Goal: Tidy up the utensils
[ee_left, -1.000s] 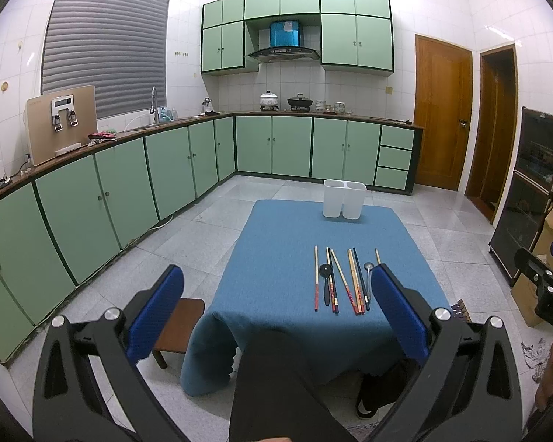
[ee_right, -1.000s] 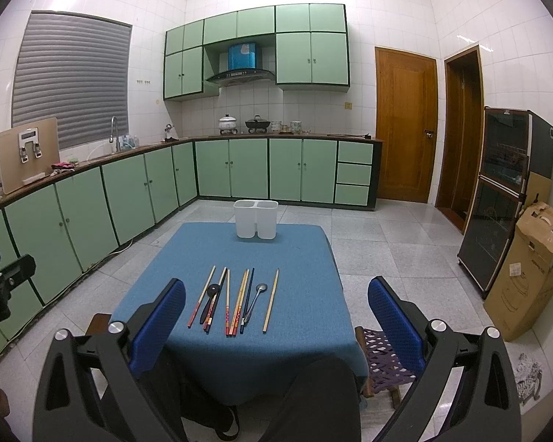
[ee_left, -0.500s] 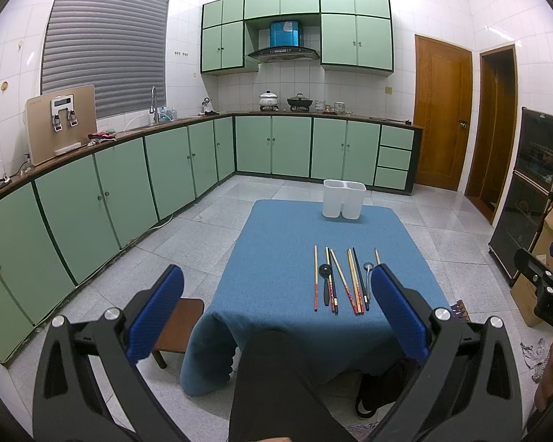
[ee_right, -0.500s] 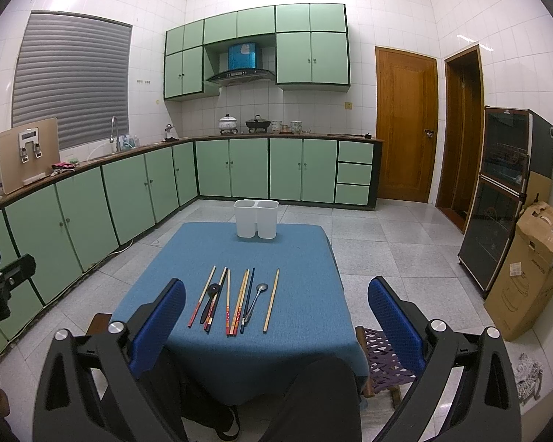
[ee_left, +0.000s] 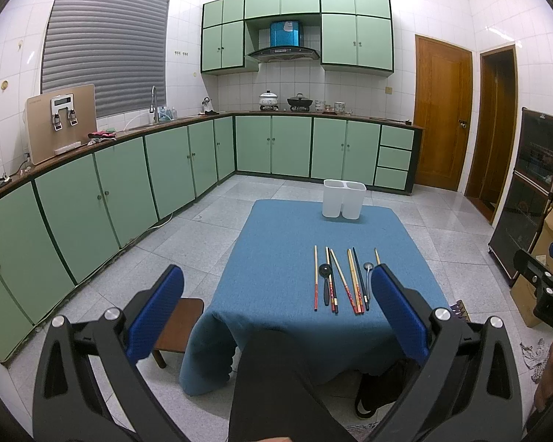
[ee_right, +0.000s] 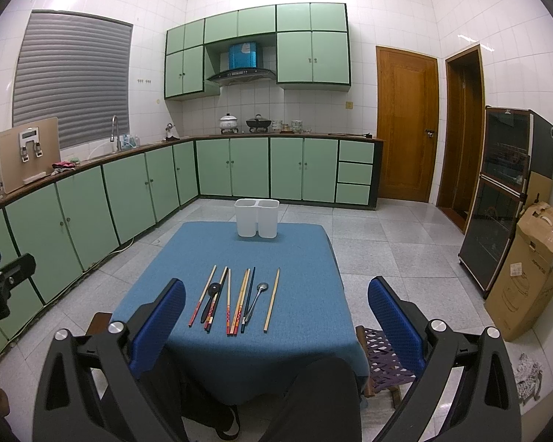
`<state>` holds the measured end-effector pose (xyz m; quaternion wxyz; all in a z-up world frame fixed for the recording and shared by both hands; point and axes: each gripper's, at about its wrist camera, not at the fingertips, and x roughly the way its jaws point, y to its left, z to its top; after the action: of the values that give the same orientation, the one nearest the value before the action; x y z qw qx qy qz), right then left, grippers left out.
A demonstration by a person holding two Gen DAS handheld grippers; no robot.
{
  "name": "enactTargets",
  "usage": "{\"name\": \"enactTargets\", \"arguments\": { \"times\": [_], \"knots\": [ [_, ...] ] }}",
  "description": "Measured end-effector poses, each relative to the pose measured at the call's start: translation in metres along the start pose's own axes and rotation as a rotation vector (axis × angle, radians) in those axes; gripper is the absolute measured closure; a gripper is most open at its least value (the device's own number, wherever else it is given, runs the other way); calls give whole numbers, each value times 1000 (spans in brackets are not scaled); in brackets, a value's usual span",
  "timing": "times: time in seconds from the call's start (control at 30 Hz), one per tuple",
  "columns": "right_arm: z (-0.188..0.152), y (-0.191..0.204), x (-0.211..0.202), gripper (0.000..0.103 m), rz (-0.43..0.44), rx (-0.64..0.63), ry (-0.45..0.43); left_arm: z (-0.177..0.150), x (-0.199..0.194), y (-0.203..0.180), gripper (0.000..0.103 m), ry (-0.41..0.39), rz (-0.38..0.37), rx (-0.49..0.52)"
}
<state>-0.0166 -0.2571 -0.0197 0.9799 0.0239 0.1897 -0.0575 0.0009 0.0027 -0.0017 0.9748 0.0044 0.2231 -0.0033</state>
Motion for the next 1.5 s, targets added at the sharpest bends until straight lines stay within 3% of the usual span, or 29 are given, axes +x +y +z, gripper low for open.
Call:
{"name": "enactTargets", "arguments": {
  "times": [0.6,0.87,1.03,1.2,1.37,1.5],
  "knots": [
    [1,1,3,6,0,0,1,-1,2,-3,5,2,0,1],
    [-1,1,13,6,12,-11,14,-11,19,-22,5,23,-25,1],
    [-11,4,54,6,31,-56,61,-26,65,-30,5,102,-57,24],
    [-34,2,123,6,42,-44,164,-48,138,-31,5,228,-179,28],
    [-57,-6,190,29,80,10,259,-66,200,-29,5,293,-208,18],
    [-92,-5,246,48,121,40,352,-68,225,-21,5,293,-206,-17]
  ]
}}
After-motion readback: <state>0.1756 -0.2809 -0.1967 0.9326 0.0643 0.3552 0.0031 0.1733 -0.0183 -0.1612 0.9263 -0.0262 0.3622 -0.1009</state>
